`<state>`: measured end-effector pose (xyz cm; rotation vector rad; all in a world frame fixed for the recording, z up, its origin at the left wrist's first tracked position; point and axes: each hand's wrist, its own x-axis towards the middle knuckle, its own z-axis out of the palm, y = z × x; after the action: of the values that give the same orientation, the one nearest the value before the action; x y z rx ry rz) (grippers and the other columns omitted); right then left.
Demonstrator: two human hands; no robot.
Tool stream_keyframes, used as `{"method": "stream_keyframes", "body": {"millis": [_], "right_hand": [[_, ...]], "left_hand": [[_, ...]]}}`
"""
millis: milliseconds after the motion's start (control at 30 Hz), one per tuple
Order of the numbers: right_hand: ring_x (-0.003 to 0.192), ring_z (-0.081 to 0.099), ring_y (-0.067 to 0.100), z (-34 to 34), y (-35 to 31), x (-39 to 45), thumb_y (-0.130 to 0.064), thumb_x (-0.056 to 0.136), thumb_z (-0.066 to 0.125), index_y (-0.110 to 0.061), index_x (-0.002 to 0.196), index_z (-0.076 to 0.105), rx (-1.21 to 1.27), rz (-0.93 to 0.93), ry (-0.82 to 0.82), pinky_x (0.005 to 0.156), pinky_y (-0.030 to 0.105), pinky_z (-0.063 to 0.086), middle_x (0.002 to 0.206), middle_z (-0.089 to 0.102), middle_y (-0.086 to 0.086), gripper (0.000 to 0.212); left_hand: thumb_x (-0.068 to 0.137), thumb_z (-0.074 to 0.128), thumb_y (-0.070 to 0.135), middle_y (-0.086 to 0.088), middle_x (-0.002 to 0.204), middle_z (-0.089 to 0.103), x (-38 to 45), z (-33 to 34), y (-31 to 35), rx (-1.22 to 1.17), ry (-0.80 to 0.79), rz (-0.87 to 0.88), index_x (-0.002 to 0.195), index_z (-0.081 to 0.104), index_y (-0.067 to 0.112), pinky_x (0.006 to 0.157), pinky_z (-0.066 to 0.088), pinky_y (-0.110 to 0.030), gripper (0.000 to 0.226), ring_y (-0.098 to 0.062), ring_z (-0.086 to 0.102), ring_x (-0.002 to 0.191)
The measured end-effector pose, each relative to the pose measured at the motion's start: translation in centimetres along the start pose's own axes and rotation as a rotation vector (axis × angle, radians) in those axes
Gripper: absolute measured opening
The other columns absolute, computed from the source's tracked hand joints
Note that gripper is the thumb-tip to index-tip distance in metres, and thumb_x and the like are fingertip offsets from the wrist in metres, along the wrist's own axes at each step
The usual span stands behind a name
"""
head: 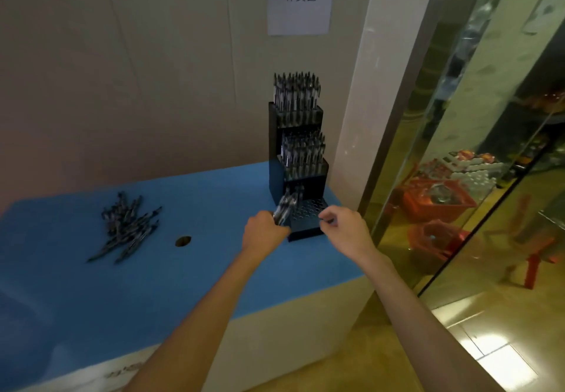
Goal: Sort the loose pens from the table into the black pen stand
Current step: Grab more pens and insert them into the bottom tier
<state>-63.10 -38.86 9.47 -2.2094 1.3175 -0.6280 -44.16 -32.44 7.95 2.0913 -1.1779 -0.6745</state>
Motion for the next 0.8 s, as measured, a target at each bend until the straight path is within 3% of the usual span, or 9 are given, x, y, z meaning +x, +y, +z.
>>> {"method": "stream_keyframes", "body": {"millis": [200,333,433,600,800], "right_hand": [[0.086,0.064,0.001,1.2,0.7,4.8,-0.022,0.094,0.066,-0.021,0.1,0.074,0.14,-0.027,-0.047,0.078,0.021,0.053,0.094,0.071,-0.013,0.011],[0.088,0.064,-0.003,1.4,1.2,7.5,-0.024,0.093,0.066,-0.023,0.099,0.075,0.252,-0.011,-0.108,0.076,0.012,0.048,0.093,0.071,-0.015,0.01],[0.088,0.067,0.0,1.5,1.1,9.3,-0.027,0.089,0.069,-0.025,0.096,0.075,0.365,0.026,-0.159,0.079,0.02,0.053,0.093,0.073,-0.013,0.01],[0.082,0.069,0.001,1.9,1.1,10.8,-0.039,0.086,0.075,-0.024,0.09,0.076,0.411,0.024,-0.211,0.078,0.022,0.055,0.086,0.075,-0.011,0.015],[0.071,0.072,0.007,2.1,1.7,12.1,-0.029,0.086,0.076,-0.018,0.084,0.077,0.454,0.026,-0.231,0.067,0.021,0.051,0.078,0.076,-0.007,0.012]], "left_hand": [[0.073,0.071,0.027,-0.003,0.062,0.055,3.4,2.1,1.2,-0.026,0.043,-0.057,0.063,0.047,0.019,0.047,0.038,-0.026,0.028,-0.022,0.053,0.055],[0.078,0.07,0.034,-0.002,0.066,0.059,5.2,3.5,2.2,-0.018,0.063,-0.093,0.067,0.054,0.019,0.045,0.032,-0.025,0.025,-0.02,0.055,0.059],[0.078,0.068,0.035,-0.003,0.072,0.062,6.1,4.0,2.8,0.014,0.097,-0.139,0.076,0.06,0.016,0.044,0.033,-0.025,0.021,-0.022,0.057,0.062],[0.076,0.068,0.044,-0.004,0.072,0.065,6.6,5.0,3.4,0.02,0.133,-0.2,0.078,0.064,0.014,0.046,0.038,-0.026,0.03,-0.024,0.064,0.067],[0.077,0.069,0.052,-0.002,0.071,0.064,7.0,5.8,4.1,0.016,0.166,-0.224,0.073,0.06,0.018,0.048,0.038,-0.027,0.036,-0.021,0.062,0.066]]}}
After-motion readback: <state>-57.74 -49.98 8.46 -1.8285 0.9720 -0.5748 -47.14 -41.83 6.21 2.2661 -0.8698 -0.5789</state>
